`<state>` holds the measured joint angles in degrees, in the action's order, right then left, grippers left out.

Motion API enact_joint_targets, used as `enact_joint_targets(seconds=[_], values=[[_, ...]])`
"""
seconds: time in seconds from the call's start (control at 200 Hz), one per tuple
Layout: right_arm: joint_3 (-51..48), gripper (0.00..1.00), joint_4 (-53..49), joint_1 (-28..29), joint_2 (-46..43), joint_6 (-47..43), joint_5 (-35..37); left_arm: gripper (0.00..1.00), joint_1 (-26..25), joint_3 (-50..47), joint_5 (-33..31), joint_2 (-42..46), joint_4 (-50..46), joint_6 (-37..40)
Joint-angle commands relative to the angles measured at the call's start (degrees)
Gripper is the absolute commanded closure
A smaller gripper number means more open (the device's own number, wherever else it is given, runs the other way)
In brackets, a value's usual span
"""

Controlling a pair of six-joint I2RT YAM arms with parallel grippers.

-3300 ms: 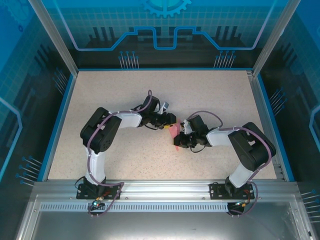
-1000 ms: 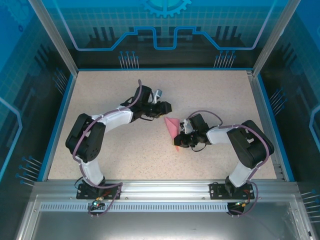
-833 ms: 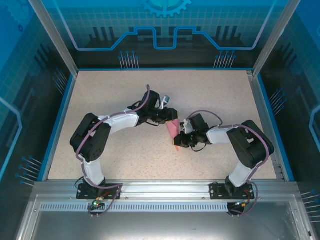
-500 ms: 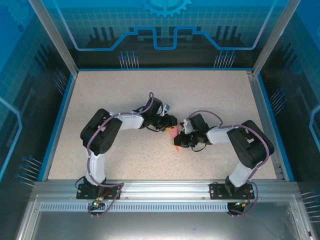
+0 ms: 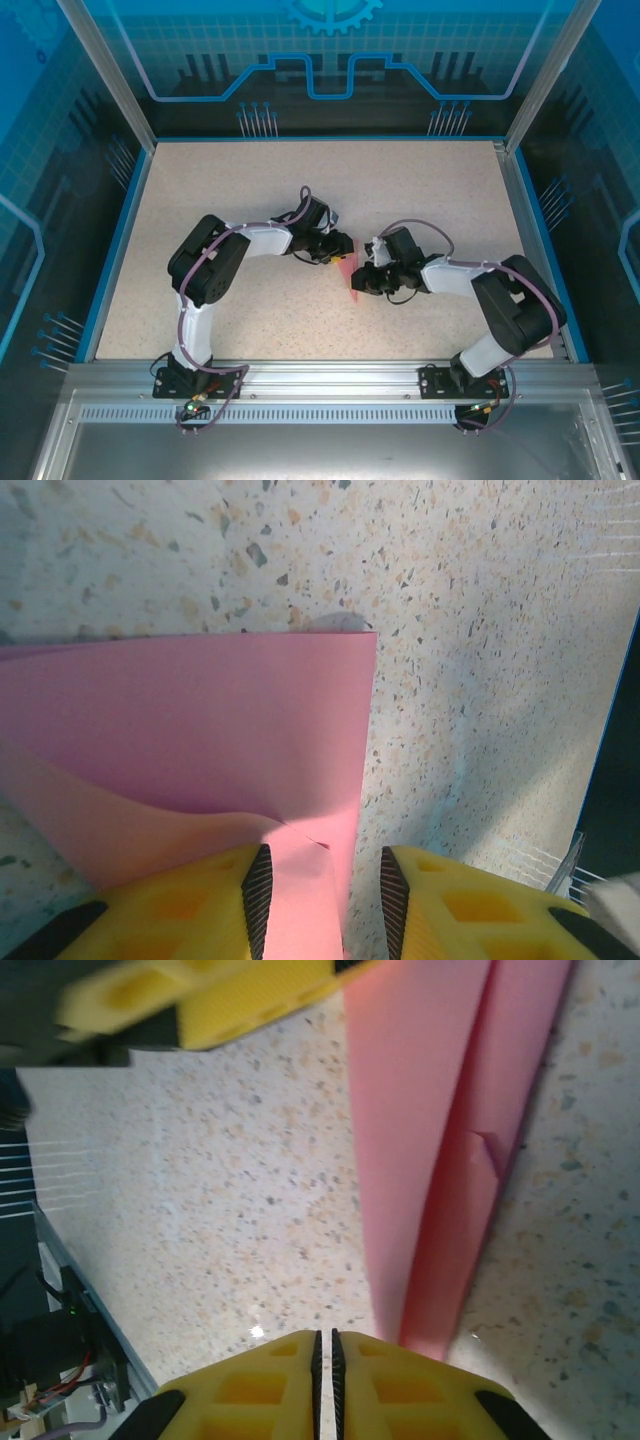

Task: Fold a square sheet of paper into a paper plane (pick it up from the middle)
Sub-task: Fold the wing for the fifth time at the center of the table.

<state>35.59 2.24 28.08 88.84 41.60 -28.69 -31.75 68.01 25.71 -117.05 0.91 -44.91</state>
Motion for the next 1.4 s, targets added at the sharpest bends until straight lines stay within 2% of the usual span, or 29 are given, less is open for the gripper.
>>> enact_joint_targets(seconds=[0.0, 0.185, 0.275, 0.47, 0.78, 1.395], values=[[1.86, 0.86, -1.99, 0.23, -0.67, 2.65, 0.99, 0.63, 0.45, -0.44, -2.69, -0.81, -3.59, 1.01], [3.00, 0.86, 2.59, 0.61, 4.44, 4.99, -0.89, 0.62, 0.46, -0.08, -2.08, -0.89, -3.37, 0.87], [4.25, 0.87, -0.03, 1.23, 7.38, 3.82, -0.31, 0.62, 0.39, -0.16, -1.92, -0.81, -3.30, 0.77], [0.62, 0.90, -2.06, 1.37, 10.28, 1.81, 0.75, 0.62, 0.60, 0.00, -2.06, 0.50, -3.64, 1.63], [-3.86, 0.91, -0.75, 1.54, 8.92, 0.96, -1.45, 0.64, 2.35, 1.36, -3.92, -1.24, -6.84, 1.40], [-8.77, 0.87, -6.31, 4.05, 4.70, -5.07, -2.41, 0.68, 2.40, 1.34, -7.37, -4.31, -12.75, 1.80]])
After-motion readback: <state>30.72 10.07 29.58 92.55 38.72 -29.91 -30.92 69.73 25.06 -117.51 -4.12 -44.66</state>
